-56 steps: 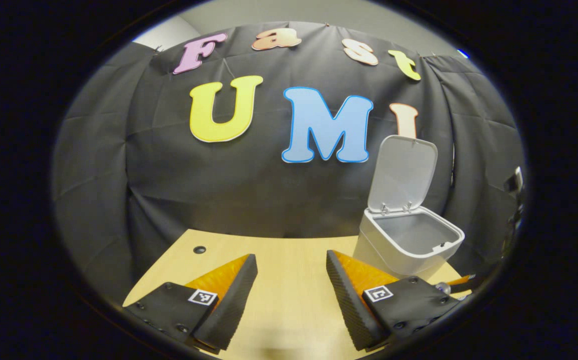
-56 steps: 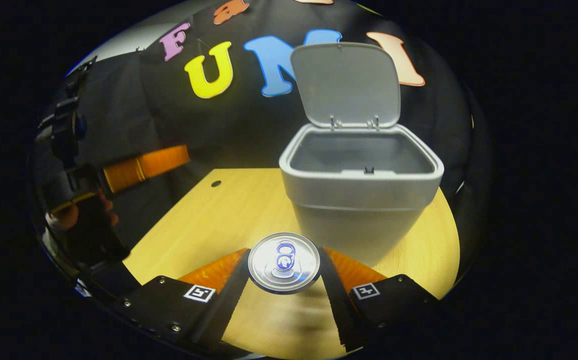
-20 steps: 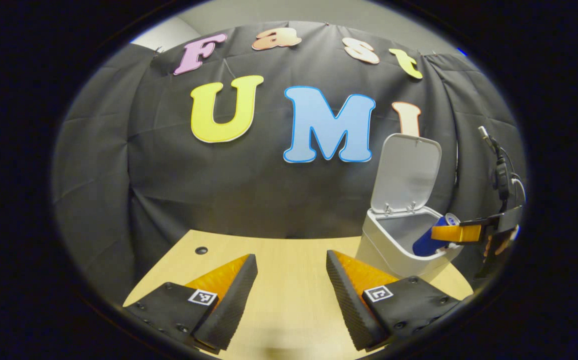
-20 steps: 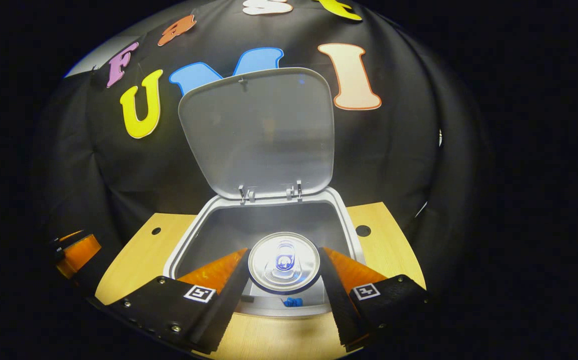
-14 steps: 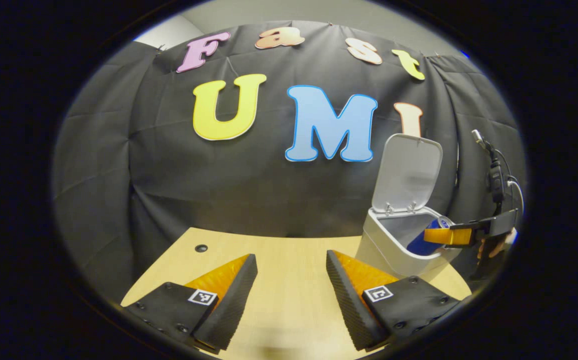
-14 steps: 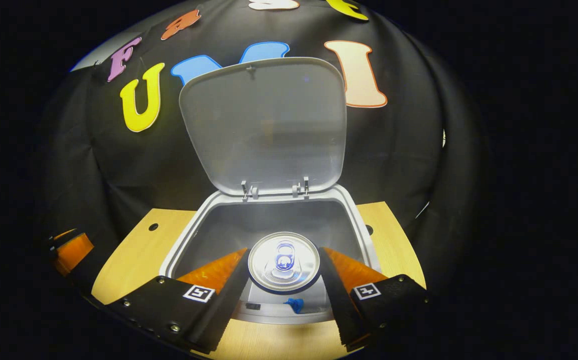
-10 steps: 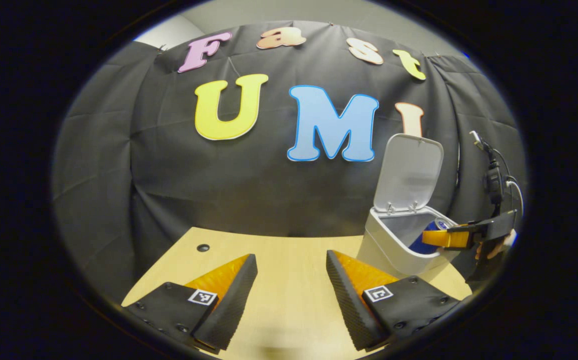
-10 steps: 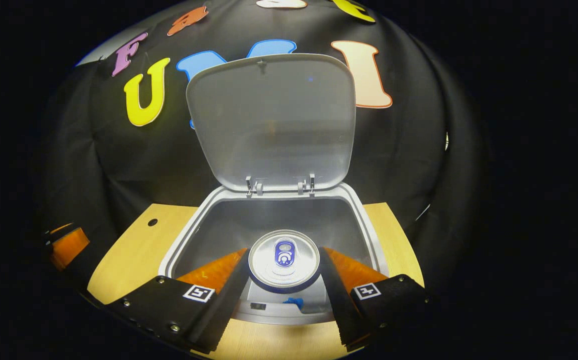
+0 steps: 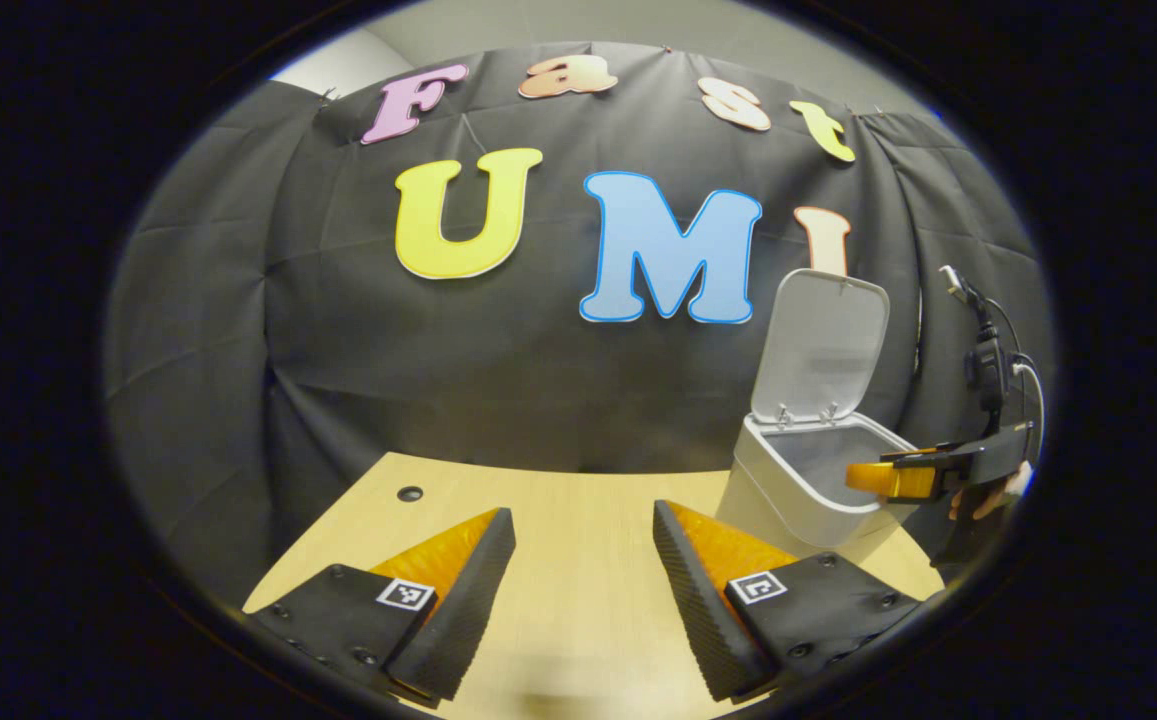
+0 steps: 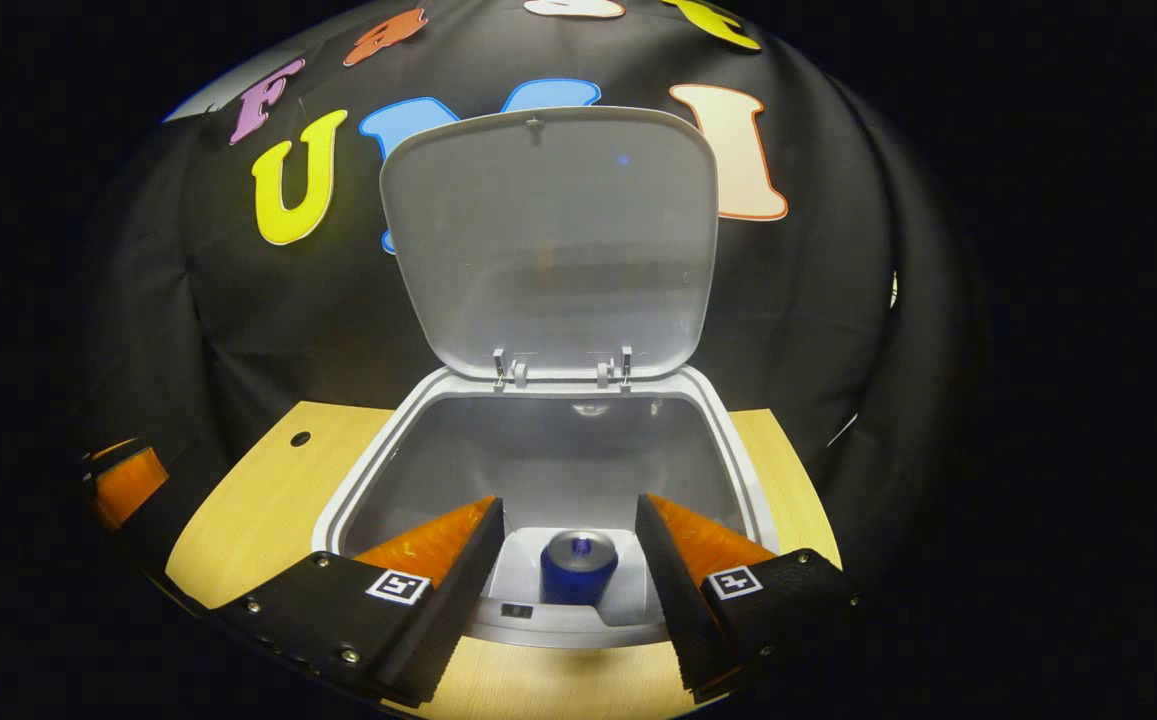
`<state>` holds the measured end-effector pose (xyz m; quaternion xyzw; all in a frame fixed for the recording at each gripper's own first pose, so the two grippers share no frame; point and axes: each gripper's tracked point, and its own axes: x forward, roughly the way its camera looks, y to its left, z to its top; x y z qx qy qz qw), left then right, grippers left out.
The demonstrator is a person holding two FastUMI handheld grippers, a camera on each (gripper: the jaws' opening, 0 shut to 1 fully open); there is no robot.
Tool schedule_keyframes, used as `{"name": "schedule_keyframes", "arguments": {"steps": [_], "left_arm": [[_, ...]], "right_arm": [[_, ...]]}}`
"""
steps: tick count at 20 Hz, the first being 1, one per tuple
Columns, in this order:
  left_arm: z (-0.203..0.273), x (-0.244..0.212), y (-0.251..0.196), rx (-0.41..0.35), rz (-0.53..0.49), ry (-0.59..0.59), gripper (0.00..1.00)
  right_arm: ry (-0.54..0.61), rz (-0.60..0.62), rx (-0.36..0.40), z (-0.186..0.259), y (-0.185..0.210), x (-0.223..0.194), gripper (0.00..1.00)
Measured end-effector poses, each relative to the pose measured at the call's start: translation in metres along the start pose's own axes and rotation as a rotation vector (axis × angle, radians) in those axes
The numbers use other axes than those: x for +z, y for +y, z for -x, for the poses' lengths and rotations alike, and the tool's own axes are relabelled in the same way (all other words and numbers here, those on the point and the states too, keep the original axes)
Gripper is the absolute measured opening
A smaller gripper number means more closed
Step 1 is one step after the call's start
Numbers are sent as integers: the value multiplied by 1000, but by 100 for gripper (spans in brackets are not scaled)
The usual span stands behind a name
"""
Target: Press the lid of the desktop garbage bin to open it, pick up the crumpled paper on the desktop and throw it into the bin, then pick up the pop can on the desktop and drop it into the bin, and finally close the garbage bin lid.
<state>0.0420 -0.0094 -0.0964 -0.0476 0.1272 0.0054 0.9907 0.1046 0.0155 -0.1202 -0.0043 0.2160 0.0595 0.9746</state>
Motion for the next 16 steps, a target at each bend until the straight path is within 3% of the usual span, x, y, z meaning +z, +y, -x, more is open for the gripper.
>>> {"name": "schedule_keyframes", "arguments": {"steps": [16], "left_arm": [[15, 1, 12, 24, -2, -7, 91]], "right_arm": [[-23, 28, -9, 0, 1, 1, 85]]}}
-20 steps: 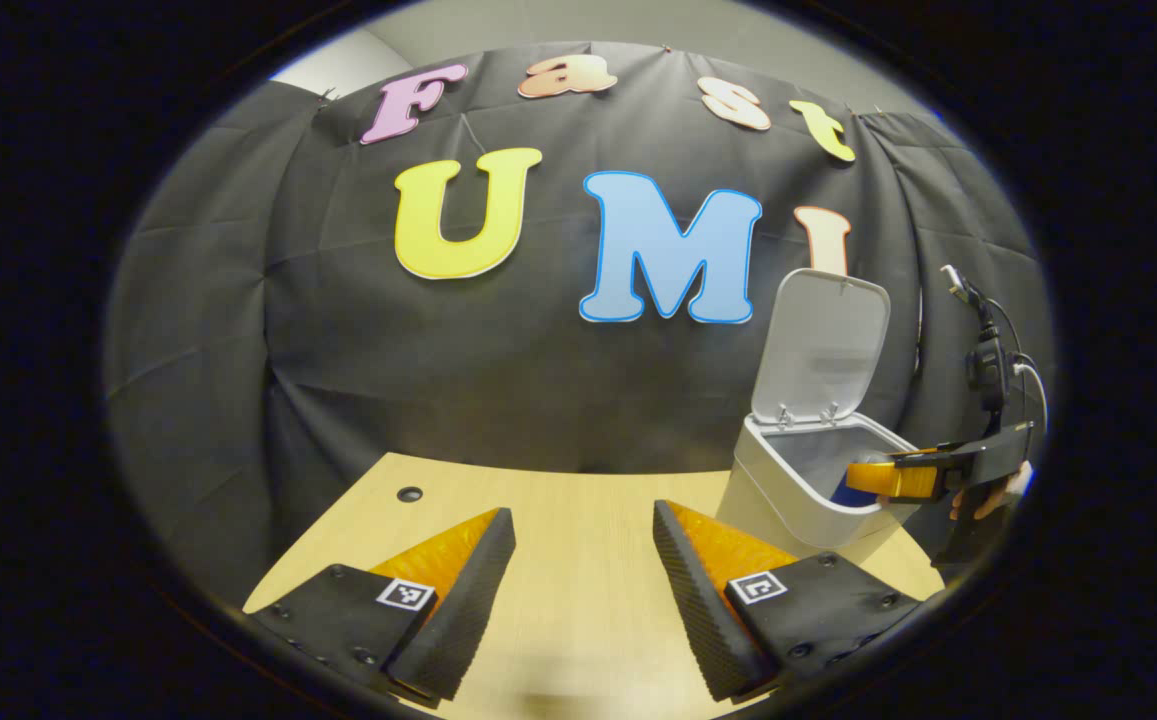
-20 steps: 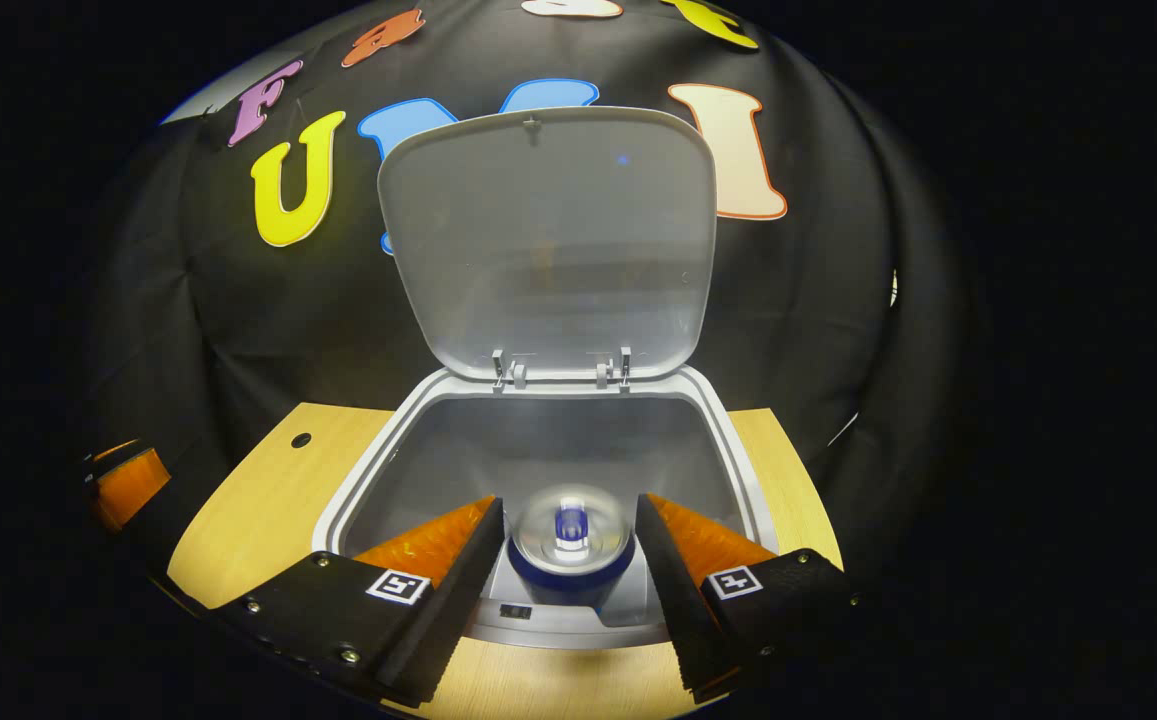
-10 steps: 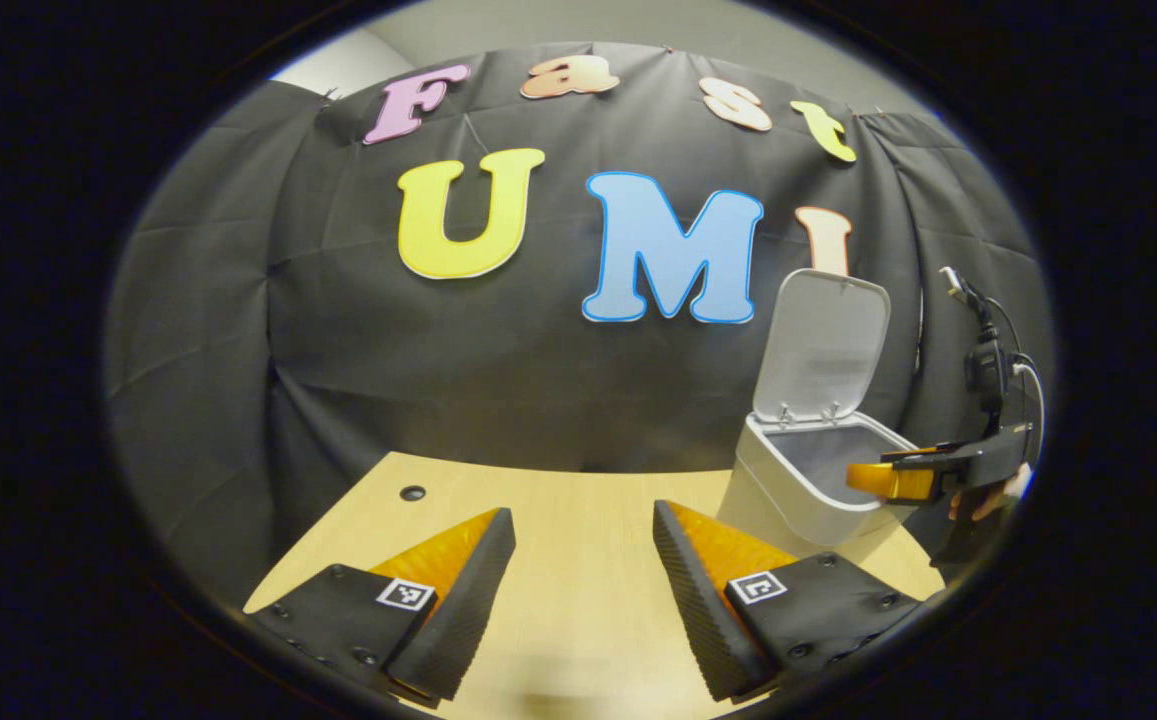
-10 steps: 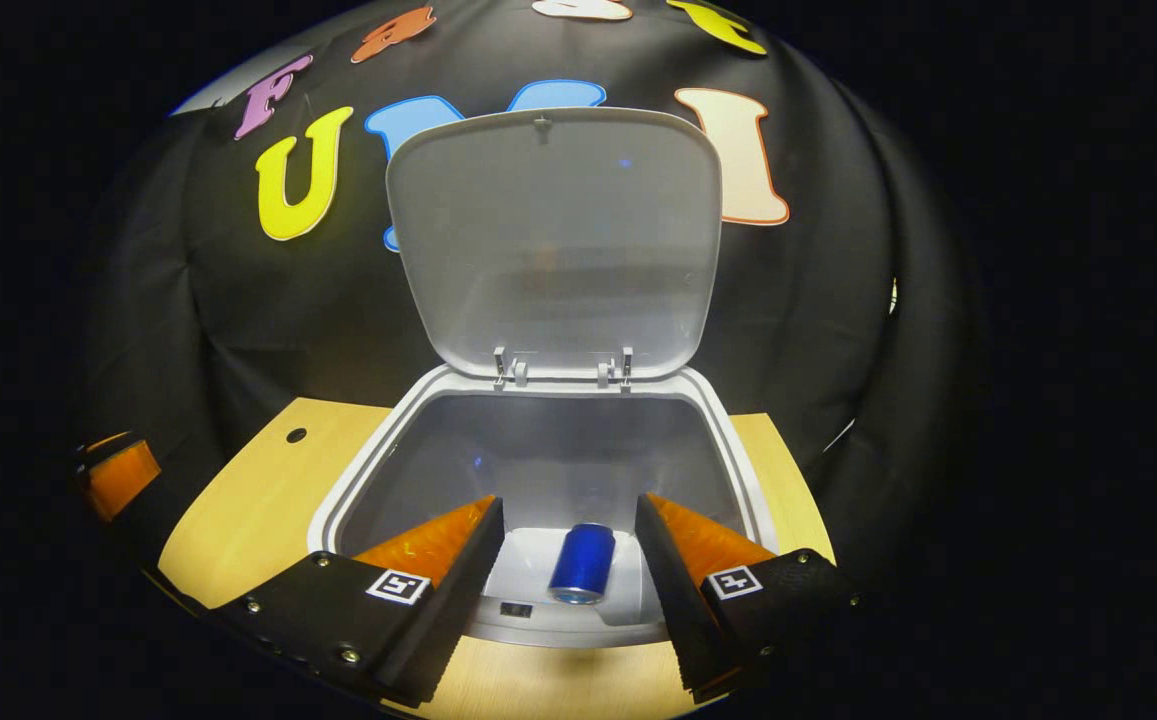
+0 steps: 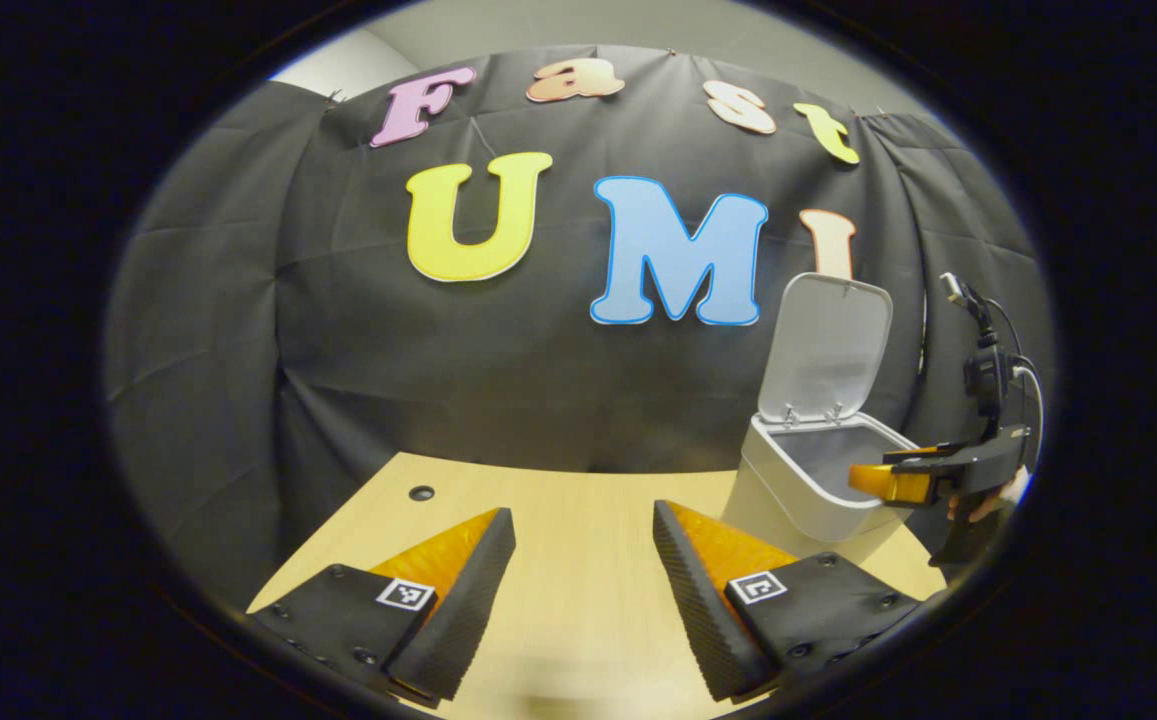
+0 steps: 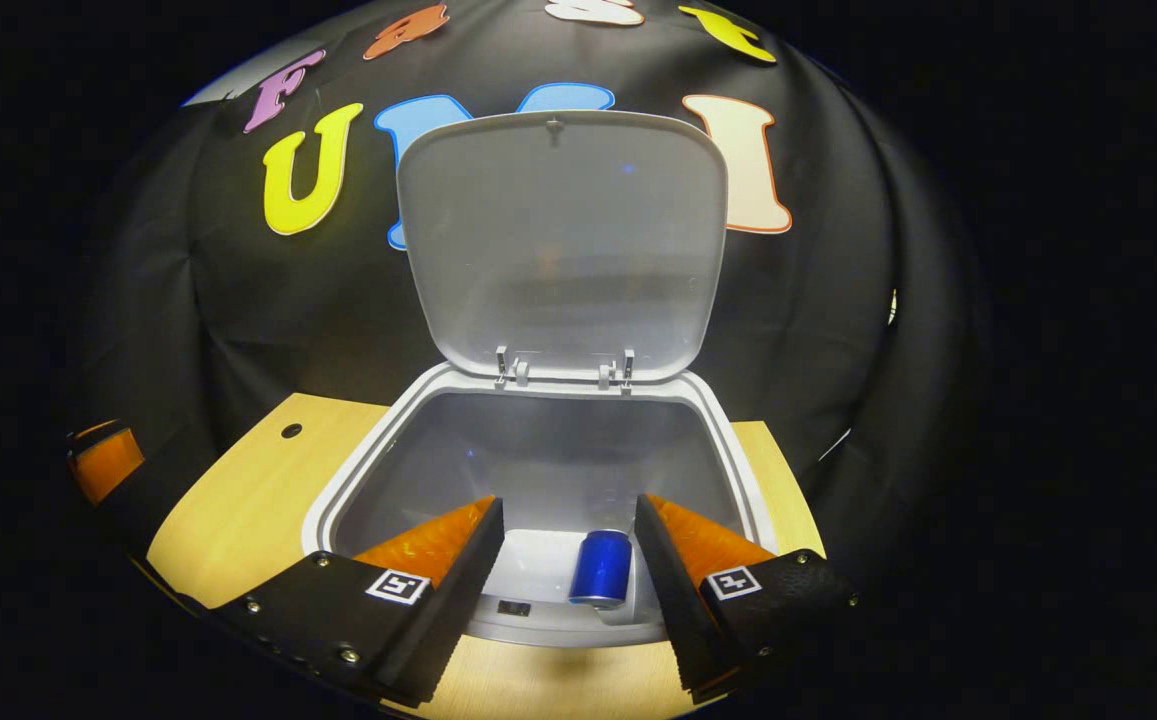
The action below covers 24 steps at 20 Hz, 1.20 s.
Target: Press the lid of the desktop garbage bin to open it, pick up the crumpled paper on the desktop and throw it into the bin, then pick up the pop can on the desktop and drop it into the bin, and finally close the garbage bin lid.
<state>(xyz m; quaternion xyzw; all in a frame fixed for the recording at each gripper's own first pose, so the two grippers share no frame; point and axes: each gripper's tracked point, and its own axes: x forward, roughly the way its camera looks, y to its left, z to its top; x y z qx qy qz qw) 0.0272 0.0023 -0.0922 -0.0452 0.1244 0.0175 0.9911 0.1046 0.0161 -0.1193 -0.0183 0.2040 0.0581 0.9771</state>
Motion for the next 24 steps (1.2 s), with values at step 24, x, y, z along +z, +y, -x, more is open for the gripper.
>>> {"name": "schedule_keyframes", "arguments": {"steps": [24], "left_arm": [[27, -5, 37, 74, 93, 26, 94]], "right_arm": [[-478, 26, -33, 41, 11, 240, 84]]}}
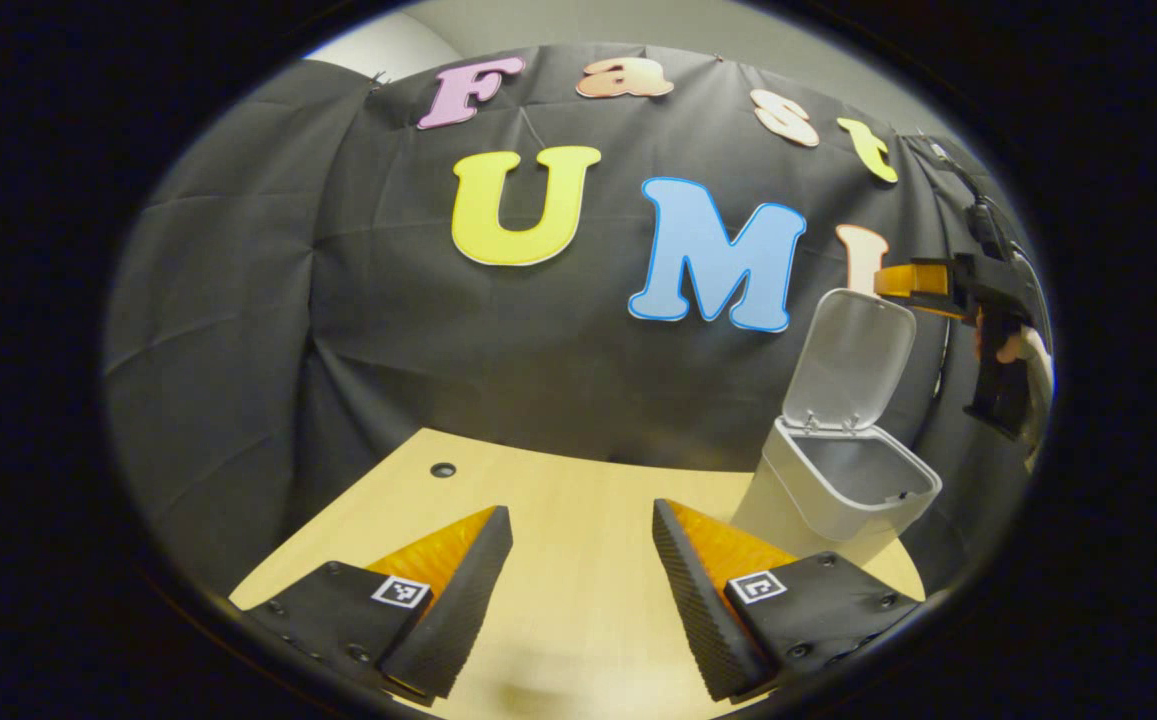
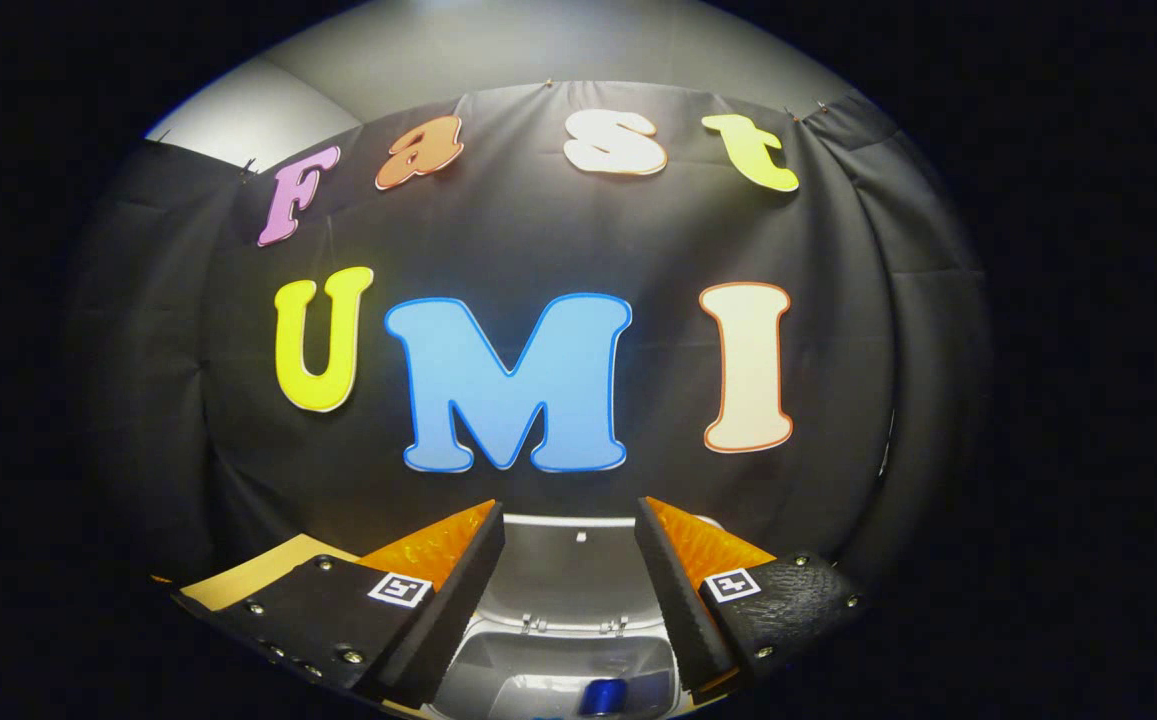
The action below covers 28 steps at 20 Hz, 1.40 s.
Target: Press the lid of the desktop garbage bin to open it, pick up the crumpled paper on the desktop and throw it into the bin, then pick up the pop can on the desktop and drop it into the bin, and finally close the garbage bin lid.
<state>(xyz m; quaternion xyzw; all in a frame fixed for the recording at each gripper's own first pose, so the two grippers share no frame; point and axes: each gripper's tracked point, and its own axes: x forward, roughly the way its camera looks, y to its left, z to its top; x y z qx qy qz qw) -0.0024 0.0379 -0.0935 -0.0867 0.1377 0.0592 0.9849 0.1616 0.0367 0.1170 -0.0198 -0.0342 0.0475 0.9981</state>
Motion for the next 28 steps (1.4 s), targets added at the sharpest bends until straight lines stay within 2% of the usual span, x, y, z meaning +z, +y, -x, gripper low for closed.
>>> {"name": "schedule_keyframes", "arguments": {"steps": [6, 14, 23, 28], "left_arm": [[8, 9, 25, 50, -8, -14, 94], [-1, 13, 42, 72, -6, -7, 94], [-10, 14, 8, 2, -22, -11, 94], [-4, 12, -3, -16, -47, -18, 94]], "right_arm": [[-34, -7, -48, -46, -3, 22, 84], [68, -16, -79, -74, -9, -12, 84], [179, -12, -19, -36, -5, -32, 85], [271, -20, 10, -8, -2, -58, 85]]}}
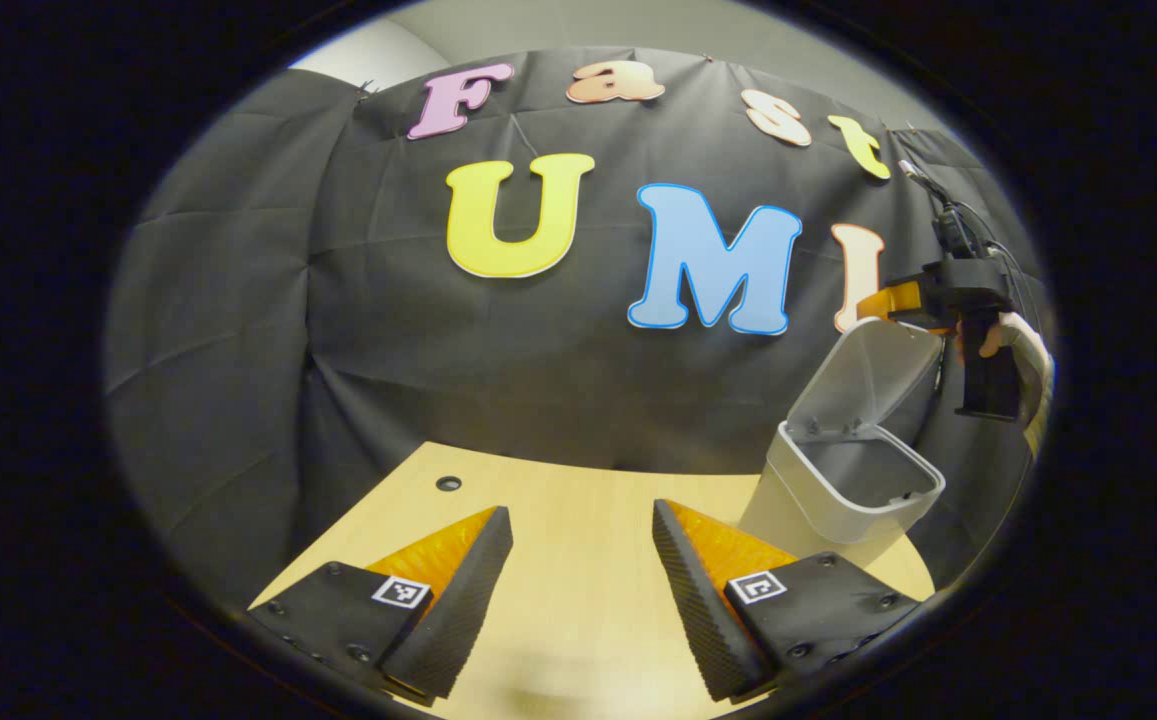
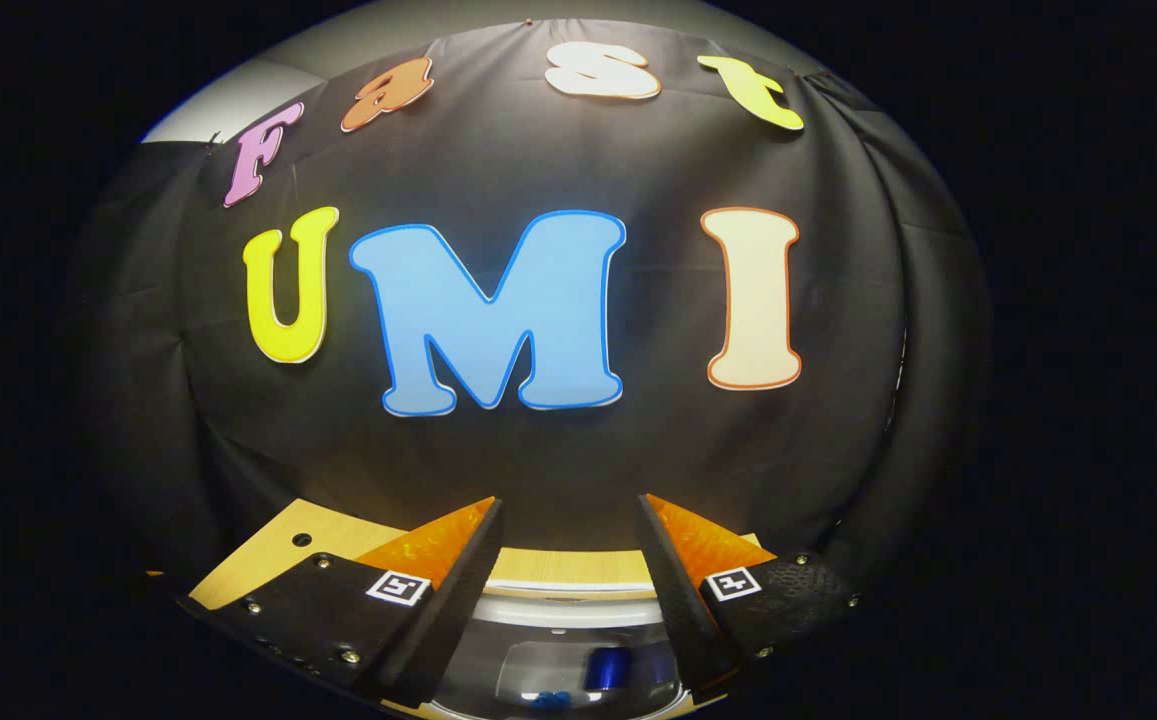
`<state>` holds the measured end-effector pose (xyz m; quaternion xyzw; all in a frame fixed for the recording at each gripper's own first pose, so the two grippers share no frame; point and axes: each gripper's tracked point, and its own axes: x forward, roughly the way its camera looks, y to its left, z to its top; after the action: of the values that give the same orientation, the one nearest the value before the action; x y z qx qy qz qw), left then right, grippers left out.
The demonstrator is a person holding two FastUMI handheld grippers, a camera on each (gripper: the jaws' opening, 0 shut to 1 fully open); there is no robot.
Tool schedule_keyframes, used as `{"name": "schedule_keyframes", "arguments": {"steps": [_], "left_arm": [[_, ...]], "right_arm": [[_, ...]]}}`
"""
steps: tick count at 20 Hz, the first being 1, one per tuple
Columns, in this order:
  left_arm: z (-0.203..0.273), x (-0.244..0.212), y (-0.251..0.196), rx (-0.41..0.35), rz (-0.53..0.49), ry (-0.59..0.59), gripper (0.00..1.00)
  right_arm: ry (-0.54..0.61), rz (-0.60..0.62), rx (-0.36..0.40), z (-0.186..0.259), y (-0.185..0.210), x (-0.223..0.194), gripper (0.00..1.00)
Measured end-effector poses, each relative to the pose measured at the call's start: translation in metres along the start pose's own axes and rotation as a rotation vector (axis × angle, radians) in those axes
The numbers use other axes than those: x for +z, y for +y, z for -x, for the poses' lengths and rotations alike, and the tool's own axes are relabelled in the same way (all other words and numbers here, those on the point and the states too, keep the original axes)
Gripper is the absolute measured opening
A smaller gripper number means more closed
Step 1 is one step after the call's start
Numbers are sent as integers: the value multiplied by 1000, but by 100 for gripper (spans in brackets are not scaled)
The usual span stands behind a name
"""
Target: Press the lid of the desktop garbage bin to open it, pick up the crumpled paper on the desktop and throw it into the bin, then pick up the pop can on the desktop and drop it into the bin, and finally close the garbage bin lid.
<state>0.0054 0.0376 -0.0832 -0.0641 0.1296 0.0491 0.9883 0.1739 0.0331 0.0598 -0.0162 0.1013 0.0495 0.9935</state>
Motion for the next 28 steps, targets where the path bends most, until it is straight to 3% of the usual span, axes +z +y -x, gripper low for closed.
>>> {"name": "schedule_keyframes", "arguments": {"steps": [8, 15, 21, 28], "left_arm": [[9, -7, -6, -14, 0, 3, 94], [9, -13, -16, -47, -13, 10, 92], [6, -15, -19, -56, -14, 16, 94], [3, -18, -19, -59, -10, 26, 92]], "right_arm": [[162, 8, 2, 25, 3, -73, 85], [248, -7, -12, 37, 6, -122, 97], [300, 6, -4, 40, 10, -148, 97], [285, -1, -7, 41, 9, -149, 97]]}}
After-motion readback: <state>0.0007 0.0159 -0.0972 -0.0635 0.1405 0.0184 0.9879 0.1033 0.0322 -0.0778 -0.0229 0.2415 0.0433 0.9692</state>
